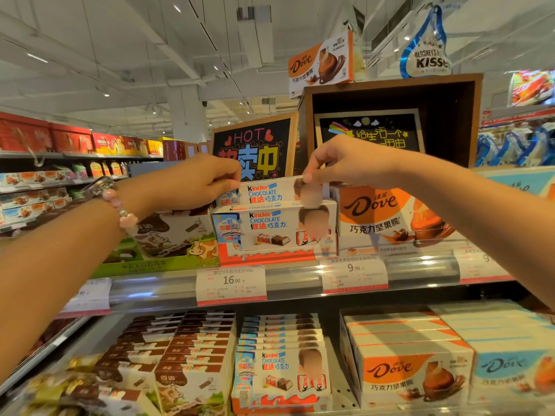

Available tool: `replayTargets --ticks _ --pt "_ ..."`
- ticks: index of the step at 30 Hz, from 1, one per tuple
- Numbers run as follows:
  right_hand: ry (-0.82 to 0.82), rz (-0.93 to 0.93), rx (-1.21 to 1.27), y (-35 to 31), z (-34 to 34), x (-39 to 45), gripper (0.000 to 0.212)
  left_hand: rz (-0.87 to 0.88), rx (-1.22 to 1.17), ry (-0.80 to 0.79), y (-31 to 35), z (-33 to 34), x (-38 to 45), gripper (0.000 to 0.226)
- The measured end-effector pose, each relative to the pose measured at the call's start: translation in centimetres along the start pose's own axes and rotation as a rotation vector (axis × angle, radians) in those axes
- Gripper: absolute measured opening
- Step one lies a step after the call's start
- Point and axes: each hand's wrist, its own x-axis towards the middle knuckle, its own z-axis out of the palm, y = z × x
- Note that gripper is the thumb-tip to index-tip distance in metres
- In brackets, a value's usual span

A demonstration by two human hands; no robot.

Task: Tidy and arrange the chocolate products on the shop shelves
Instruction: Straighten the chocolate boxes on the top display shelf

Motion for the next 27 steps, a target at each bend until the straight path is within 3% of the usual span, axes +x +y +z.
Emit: replayTargets --ticks 13,27 --pt "-0.031 0.025 0.064 0.22 0.11 -0.10 0.019 -0.006 0.010 0.017 -0.26 0.06 -0.02 0.013" --pt "-0.062 0.062 -0.026 -0.22 0.44 -0.16 0.014 -0.024 -0.042 -0.022 -0.30 -0.13 -0.04 0.018"
